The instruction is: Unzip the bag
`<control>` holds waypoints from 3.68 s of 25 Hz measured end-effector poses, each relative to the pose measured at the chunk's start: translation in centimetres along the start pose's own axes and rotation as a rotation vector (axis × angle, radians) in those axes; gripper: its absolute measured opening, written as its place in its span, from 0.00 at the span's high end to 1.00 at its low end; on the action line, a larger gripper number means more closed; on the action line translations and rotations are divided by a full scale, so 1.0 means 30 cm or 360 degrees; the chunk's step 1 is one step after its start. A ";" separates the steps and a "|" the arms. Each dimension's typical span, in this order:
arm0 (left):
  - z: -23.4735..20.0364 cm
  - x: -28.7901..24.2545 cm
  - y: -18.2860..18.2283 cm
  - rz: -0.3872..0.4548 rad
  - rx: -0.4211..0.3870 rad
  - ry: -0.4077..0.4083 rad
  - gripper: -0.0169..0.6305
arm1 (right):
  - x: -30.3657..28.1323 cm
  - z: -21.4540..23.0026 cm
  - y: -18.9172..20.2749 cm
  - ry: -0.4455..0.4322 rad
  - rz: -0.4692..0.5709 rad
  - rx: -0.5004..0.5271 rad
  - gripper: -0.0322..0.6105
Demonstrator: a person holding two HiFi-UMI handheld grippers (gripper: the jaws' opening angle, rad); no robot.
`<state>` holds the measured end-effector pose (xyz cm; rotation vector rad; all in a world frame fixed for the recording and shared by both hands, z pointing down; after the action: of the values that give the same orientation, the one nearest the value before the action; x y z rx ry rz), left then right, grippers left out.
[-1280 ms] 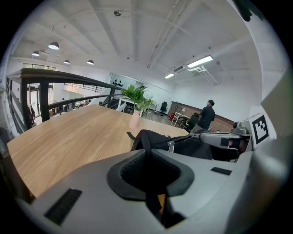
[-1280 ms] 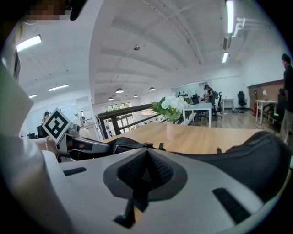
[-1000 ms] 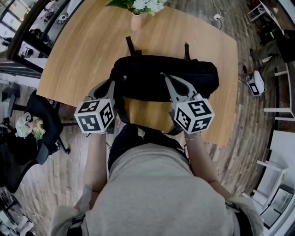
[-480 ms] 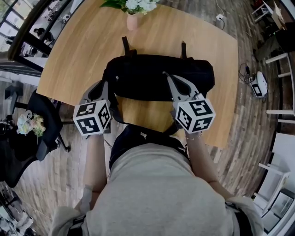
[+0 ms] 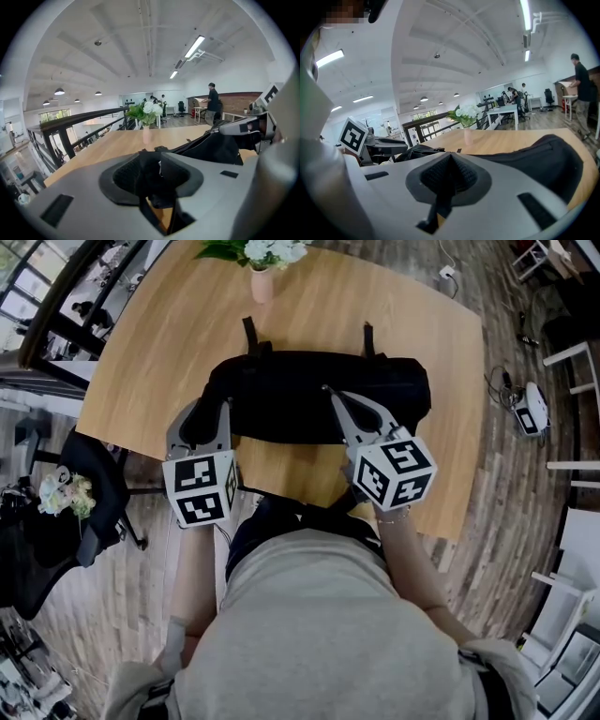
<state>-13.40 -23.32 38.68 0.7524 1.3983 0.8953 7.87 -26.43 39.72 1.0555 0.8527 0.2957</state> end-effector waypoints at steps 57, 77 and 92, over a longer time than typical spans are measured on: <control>0.499 -0.159 -0.044 -0.0053 -0.0924 0.0490 0.89 | 0.140 0.208 0.027 0.0188 0.0074 -0.0128 0.93; 0.495 -0.163 -0.044 -0.0047 -0.0947 0.0467 0.89 | 0.252 0.368 0.030 0.0371 0.0137 -0.0239 0.93; 0.491 -0.168 -0.043 -0.0029 -0.0894 0.0498 0.89 | 0.296 0.427 0.012 0.0518 0.0172 -0.0244 0.93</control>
<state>1.55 -27.31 40.79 0.1757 1.3204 1.3558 23.18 -29.20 38.64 0.9243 1.0472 0.6268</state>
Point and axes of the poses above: the fingertips, and each gripper's own axes: x backward along the fingers, z to its right, y out of its underside, the point moved 2 cm from there along x, backward along the fingers, and after that the axes turned 7 degrees about -z, right-handed, at the moved point
